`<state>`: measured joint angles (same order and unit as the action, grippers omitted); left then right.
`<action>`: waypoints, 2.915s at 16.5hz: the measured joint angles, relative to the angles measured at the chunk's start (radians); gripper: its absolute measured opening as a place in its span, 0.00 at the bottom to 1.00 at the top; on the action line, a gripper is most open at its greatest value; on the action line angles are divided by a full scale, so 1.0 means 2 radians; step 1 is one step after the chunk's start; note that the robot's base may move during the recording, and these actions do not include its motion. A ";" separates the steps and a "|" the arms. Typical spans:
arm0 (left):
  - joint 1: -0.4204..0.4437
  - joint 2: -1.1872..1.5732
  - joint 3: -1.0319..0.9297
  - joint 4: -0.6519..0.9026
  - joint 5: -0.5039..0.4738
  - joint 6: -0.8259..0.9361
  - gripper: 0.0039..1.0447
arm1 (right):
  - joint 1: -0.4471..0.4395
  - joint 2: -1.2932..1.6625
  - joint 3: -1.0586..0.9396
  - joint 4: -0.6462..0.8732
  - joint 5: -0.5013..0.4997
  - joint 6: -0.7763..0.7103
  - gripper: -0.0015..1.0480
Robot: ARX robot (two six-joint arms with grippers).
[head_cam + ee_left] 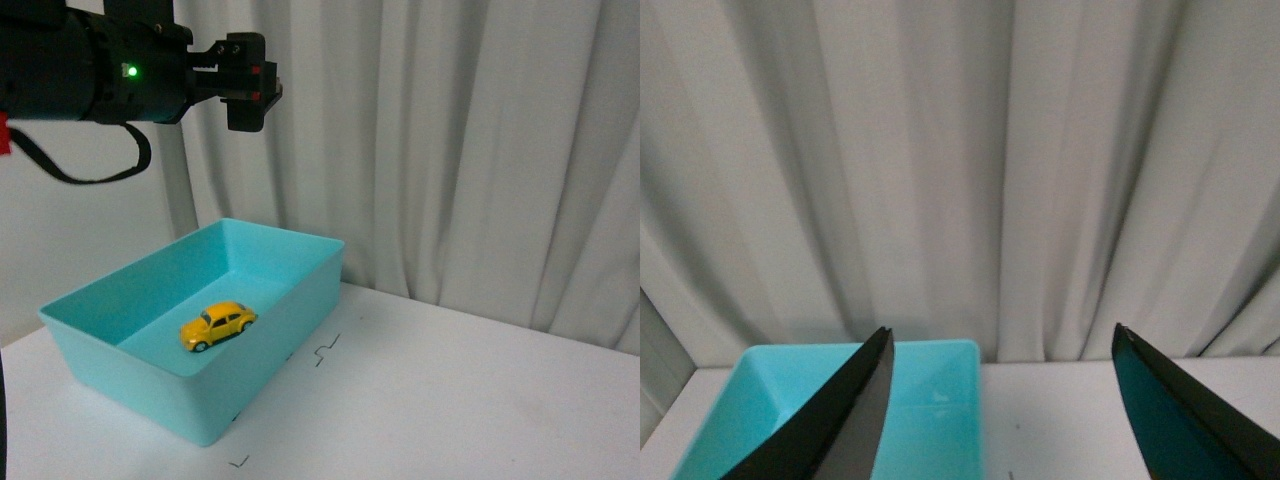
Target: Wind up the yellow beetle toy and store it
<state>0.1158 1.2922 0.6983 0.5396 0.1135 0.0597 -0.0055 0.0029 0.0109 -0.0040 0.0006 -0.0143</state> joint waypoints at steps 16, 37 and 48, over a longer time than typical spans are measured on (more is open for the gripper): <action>-0.058 -0.303 -0.309 0.029 -0.057 -0.028 0.01 | 0.000 0.000 0.000 0.000 0.000 0.000 0.94; -0.058 -0.591 -0.343 -0.234 -0.057 -0.028 0.01 | 0.000 0.000 0.000 0.000 0.000 0.000 0.94; -0.058 -0.643 -0.344 -0.272 -0.057 -0.029 0.25 | 0.000 0.000 0.000 0.000 0.000 0.000 0.94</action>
<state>-0.0006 0.0059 0.0097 -0.0036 -0.0006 0.0025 -0.0055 0.0025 0.0109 -0.0040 0.0006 -0.0143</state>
